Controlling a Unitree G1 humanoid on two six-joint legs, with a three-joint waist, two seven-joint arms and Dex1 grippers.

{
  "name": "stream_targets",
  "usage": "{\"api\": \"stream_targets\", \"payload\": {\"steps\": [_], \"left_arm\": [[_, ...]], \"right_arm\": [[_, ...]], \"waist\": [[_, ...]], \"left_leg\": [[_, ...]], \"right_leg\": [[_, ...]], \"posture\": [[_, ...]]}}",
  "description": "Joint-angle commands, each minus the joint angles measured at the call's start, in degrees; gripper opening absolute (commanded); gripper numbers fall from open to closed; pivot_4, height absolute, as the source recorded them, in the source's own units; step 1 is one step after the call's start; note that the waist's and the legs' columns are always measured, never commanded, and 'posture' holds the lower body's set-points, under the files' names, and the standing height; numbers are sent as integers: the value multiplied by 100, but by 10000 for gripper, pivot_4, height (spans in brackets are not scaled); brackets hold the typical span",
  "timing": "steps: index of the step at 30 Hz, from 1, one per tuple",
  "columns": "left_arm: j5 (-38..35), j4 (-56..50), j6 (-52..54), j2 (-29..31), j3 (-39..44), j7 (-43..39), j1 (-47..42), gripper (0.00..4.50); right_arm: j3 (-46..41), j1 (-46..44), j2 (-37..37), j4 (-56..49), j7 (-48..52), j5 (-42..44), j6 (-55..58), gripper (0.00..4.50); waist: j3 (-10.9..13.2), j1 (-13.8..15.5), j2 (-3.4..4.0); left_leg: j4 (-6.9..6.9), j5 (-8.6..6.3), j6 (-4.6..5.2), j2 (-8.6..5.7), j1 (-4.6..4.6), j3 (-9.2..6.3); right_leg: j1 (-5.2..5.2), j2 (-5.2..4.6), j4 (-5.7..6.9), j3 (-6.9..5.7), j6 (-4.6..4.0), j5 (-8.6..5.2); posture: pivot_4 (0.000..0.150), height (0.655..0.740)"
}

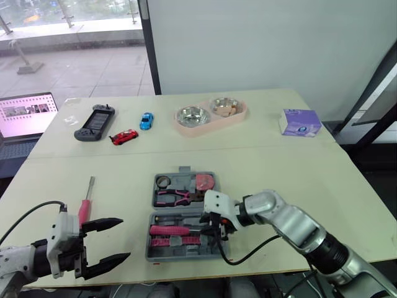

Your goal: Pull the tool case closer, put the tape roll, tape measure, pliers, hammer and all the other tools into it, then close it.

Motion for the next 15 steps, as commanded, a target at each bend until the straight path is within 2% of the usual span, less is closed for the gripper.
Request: {"api": "stream_targets", "payload": {"steps": [1, 8, 11, 14, 15], "left_arm": [[-55, -42, 2, 26, 48, -26, 15, 45000], [-56, -47, 14, 29, 50, -12, 24, 45000], [-61, -70, 18, 21, 52, -3, 38, 45000], [-63, -81, 18, 18, 53, 0, 47, 45000], [-63, -80, 20, 17, 49, 5, 42, 45000]], "right_arm": [[-20, 28, 106, -55, -168, -109, -134, 23581], [48, 124, 157, 297, -306, -263, -247, 23581], [139, 173, 137, 438, -304, -391, -452, 15021], [211, 218, 111, 528, -286, -495, -616, 660], [206, 222, 115, 543, -283, -506, -638, 262]], "waist": [[1, 11, -1], [2, 45, -2], [1, 51, -2], [1, 63, -3], [1, 71, -4]], "left_leg": [[2, 0, 0, 0, 0, 0], [3, 0, -1, 0, 2, 0], [3, 0, -1, 0, 3, 1], [3, 0, 0, 0, 4, 2], [4, 1, -1, 0, 5, 4]], "right_leg": [[2, 0, 0, 0, -2, 1], [5, 0, 0, 0, -4, 2], [5, 0, 0, 0, -4, 2], [5, 1, 1, 0, -4, 2], [6, 1, 2, 0, -5, 3]], "posture": [[1500, 7239], [1500, 7239], [1500, 7239], [1500, 7239], [1500, 7239]]}}
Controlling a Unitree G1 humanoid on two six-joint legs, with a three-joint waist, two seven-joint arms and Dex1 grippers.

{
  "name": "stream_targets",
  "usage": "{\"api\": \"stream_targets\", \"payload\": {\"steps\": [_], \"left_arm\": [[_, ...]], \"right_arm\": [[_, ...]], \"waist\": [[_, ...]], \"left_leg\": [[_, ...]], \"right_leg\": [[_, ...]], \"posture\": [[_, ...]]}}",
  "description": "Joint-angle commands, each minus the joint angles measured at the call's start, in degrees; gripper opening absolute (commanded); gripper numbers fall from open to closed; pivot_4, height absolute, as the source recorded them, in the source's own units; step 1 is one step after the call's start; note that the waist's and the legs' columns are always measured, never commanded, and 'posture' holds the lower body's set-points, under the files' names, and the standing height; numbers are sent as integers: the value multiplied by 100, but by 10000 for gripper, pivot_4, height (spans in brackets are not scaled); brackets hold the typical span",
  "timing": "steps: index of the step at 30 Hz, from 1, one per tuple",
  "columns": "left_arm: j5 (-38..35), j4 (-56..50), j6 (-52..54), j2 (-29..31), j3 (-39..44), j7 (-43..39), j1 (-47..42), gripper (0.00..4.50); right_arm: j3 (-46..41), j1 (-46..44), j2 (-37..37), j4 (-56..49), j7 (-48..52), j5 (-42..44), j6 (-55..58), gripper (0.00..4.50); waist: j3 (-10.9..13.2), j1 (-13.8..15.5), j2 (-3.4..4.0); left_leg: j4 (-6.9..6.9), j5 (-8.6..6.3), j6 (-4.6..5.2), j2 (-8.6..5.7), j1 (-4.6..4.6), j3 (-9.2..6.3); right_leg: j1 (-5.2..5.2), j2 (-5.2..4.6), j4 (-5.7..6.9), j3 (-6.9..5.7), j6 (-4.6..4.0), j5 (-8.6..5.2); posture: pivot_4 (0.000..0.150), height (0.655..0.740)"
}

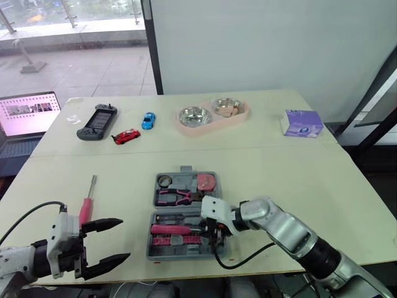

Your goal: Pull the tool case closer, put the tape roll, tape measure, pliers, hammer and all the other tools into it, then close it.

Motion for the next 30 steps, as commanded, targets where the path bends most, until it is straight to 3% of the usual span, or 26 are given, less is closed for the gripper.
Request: {"api": "stream_targets", "payload": {"steps": [1, 17, 30], "left_arm": [[-66, -83, 12, 15, 51, 0, 14, 45000], [-84, -109, 34, 18, 42, 5, 24, 45000], [-91, -174, 74, -13, 73, 36, 81, 45000]], "right_arm": [[-27, -2, 18, 32, -43, -160, -134, 262], [-177, -769, -90, -558, 345, -80, 524, 262], [410, -1051, -314, -529, 579, -431, 995, 262]], "waist": [[-1, 19, -2], [4, 64, 1], [5, 64, 0]], "left_leg": [[1, 0, 0, 0, 1, 0], [6, 4, -4, 2, 3, -1], [5, 4, -5, 2, 1, 0]], "right_leg": [[1, 0, 0, 0, -2, 1], [1, 4, 3, 0, -16, 10], [0, 3, 0, -1, -15, 11]], "posture": [[1500, 7239], [1500, 7239], [1500, 7239]]}}
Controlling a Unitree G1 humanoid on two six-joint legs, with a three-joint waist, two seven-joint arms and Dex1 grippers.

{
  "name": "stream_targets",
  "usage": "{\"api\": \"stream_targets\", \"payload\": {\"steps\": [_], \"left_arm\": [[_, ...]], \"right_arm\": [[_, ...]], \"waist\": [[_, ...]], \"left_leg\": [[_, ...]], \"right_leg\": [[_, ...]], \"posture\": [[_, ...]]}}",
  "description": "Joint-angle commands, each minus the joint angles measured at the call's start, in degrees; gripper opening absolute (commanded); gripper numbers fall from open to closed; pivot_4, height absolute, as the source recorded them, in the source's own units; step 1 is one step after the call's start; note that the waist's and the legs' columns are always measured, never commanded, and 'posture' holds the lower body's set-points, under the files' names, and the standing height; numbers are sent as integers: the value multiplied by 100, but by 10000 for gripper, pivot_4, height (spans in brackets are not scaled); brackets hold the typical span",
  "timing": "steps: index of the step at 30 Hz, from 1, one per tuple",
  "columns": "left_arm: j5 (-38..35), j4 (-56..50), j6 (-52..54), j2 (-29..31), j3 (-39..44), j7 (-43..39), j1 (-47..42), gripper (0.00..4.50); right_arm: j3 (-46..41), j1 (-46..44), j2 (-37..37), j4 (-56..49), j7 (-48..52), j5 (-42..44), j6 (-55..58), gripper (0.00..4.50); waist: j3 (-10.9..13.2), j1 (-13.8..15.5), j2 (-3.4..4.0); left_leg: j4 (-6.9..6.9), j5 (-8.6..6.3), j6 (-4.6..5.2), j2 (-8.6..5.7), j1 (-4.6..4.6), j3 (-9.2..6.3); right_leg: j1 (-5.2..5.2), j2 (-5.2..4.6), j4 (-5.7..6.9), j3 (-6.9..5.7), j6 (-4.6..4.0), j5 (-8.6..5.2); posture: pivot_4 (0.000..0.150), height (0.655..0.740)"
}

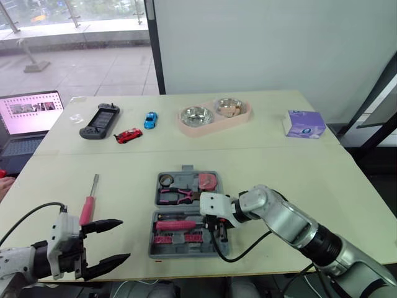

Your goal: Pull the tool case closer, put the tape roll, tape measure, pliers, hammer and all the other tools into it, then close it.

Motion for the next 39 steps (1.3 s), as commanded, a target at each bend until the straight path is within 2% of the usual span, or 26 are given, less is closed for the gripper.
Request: {"api": "stream_targets", "payload": {"steps": [1, 11, 21, 31, 39], "left_arm": [[-77, -148, -26, -12, 74, 7, 46, 45000], [-72, -153, -23, -27, 53, 26, 56, 45000], [-54, -158, -26, -44, 40, 53, 52, 45000], [-38, -169, -50, -82, 22, 68, 79, 45000], [-27, -172, -53, -97, 10, 89, 69, 45000]], "right_arm": [[2, -217, 37, -235, 45, -22, 309, 262], [142, -597, 337, -347, -73, 60, 1152, 262], [319, -685, 372, -316, -125, 45, 1138, 262], [453, -1110, 356, -545, -68, 242, 1720, 262], [571, -1082, 391, -515, -198, 342, 1800, 262]], "waist": [[0, 5, 0], [1, 3, 1], [1, -7, 1], [1, -5, 2], [1, -11, 2]], "left_leg": [[0, 0, 0, 0, 1, 0], [0, 0, 0, 0, 0, -1], [0, 0, 0, 0, 1, -1], [1, 0, 0, 0, 0, -1], [0, 0, -1, 0, -1, -1]], "right_leg": [[0, 0, 1, 0, 0, 0], [-1, 0, 1, 0, 1, 1], [-2, 0, 3, 0, 5, 3], [-3, 0, 3, 0, 5, 3], [-4, 0, 3, 0, 5, 3]], "posture": [[1500, 7239], [1500, 7239], [1500, 7239], [1500, 7239], [1500, 7239]]}}
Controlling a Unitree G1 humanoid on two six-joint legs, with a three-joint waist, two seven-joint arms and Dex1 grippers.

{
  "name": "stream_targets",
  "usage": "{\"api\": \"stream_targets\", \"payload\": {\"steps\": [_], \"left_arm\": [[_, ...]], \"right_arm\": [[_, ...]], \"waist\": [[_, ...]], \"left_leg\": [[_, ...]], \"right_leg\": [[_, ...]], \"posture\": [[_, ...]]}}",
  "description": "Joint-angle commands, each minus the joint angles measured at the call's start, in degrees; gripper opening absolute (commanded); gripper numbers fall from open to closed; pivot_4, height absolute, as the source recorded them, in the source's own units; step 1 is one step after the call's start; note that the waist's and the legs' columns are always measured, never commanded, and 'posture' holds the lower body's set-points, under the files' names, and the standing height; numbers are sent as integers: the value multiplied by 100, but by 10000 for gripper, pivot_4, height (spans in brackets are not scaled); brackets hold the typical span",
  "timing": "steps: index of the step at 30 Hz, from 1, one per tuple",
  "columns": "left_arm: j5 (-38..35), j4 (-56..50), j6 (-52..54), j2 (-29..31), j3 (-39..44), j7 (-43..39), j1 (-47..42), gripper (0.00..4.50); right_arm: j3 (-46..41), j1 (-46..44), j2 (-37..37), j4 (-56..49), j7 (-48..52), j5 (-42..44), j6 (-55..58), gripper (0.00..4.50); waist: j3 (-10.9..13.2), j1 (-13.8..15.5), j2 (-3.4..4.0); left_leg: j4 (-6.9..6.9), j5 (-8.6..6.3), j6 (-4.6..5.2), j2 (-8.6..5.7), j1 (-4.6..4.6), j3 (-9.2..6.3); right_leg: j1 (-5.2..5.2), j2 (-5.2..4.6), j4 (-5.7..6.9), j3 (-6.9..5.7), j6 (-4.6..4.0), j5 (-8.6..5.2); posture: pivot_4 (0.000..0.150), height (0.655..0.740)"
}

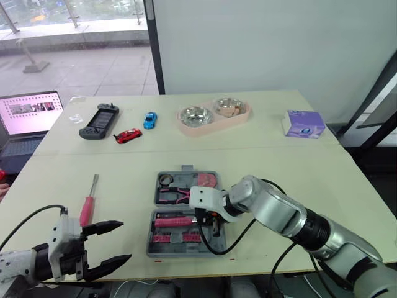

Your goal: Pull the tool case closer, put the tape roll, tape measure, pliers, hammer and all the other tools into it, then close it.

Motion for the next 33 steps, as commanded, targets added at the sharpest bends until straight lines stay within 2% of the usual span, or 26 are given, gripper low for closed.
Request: {"api": "stream_targets", "payload": {"steps": [1, 26, 28, 33], "left_arm": [[-28, -138, -59, 5, 37, 10, 8, 45000], [-22, -170, -58, -19, 14, 66, 19, 45000], [-27, -184, -55, -25, 15, 71, 30, 45000], [-30, -200, -50, -30, 35, 65, 58, 45000]], "right_arm": [[40, -42, 41, -193, -58, 94, -36, 262], [271, -41, 164, 131, -297, 113, -202, 262], [278, -22, 163, 154, -335, 96, -240, 9483], [191, 2, 210, 199, -403, 141, -265, 9483]], "waist": [[0, -1, 0], [0, 3, 0], [0, 4, 0], [0, 3, 0]], "left_leg": [[0, 0, 0, 0, 0, 0], [0, 0, 0, 0, 0, 0], [0, 0, 0, 0, 0, 0], [0, 0, 0, 0, 0, 0]], "right_leg": [[0, 0, 0, 0, 0, 0], [-1, 0, 0, 0, 1, 1], [-1, 0, 0, 0, 1, 1], [-1, 0, 0, 0, 1, 1]], "posture": [[1500, 7239], [1500, 7239], [1500, 7239], [1500, 7239]]}}
